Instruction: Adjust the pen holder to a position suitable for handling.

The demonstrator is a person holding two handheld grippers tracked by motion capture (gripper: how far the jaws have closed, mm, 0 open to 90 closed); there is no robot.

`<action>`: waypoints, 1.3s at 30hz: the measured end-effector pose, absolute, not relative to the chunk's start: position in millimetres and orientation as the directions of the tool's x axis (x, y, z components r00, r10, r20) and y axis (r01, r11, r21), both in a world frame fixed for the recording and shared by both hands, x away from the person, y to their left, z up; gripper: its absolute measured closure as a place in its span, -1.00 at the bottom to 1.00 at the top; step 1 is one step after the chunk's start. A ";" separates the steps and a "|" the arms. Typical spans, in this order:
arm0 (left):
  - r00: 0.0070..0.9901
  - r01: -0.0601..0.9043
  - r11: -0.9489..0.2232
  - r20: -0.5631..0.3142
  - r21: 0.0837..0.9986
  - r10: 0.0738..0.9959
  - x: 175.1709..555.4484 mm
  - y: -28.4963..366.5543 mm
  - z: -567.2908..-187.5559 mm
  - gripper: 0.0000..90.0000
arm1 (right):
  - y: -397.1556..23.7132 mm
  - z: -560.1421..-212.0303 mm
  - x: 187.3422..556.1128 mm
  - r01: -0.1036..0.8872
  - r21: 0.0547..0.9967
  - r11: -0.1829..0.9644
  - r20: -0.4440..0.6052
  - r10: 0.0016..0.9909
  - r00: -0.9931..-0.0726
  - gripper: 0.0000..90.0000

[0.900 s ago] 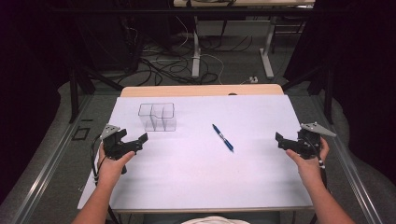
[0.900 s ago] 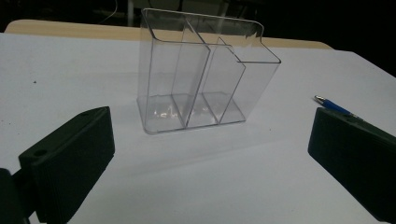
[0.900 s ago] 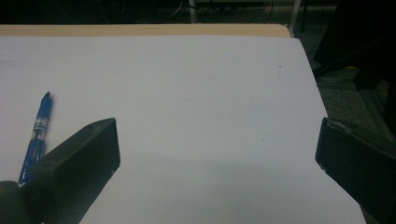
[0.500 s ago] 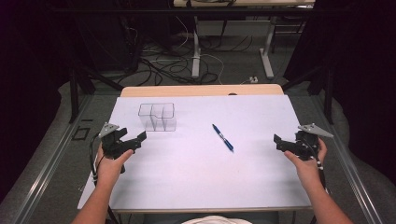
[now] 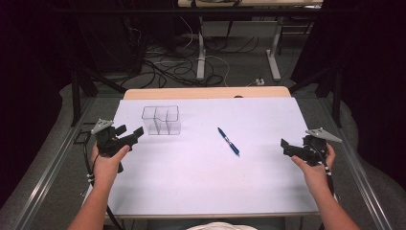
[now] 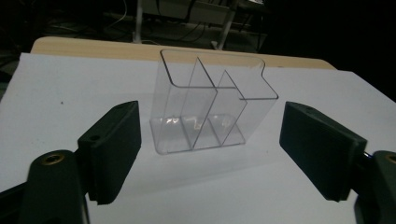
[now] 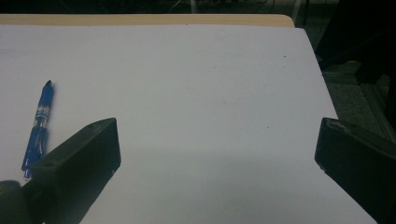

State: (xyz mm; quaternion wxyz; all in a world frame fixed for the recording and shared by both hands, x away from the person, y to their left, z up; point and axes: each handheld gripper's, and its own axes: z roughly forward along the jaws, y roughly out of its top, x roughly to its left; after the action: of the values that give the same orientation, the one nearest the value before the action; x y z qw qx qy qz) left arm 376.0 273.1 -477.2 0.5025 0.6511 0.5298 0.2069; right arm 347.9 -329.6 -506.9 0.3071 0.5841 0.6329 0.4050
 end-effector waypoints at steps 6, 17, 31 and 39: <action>0.339 0.508 0.065 -0.268 0.859 0.902 384.1 277.2 -458.4 -0.33 | -329.3 -507.2 351.1 0.489 0.872 0.000 0.079 0.987 -0.142 -0.98; 0.301 0.489 0.162 -0.340 0.857 0.891 396.0 277.4 -433.5 -0.22 | -328.0 -507.0 351.2 0.508 0.861 -0.006 0.099 0.983 -0.155 -0.95; 0.252 0.530 0.154 -0.329 0.834 0.910 425.5 273.2 -413.6 -0.22 | -329.2 -508.8 352.2 0.513 0.858 0.001 0.099 0.981 -0.168 -0.94; 0.217 0.592 0.129 -0.311 0.796 0.925 443.8 268.3 -408.0 -0.36 | -329.5 -509.3 351.5 0.521 0.853 -0.011 0.110 0.981 -0.159 -0.92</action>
State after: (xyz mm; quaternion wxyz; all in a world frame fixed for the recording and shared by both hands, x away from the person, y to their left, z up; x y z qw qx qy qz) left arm 443.8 268.3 -408.0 0.4542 0.6340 0.5983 0.1835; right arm 351.5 -329.5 -509.3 0.2829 0.5835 0.6437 0.4064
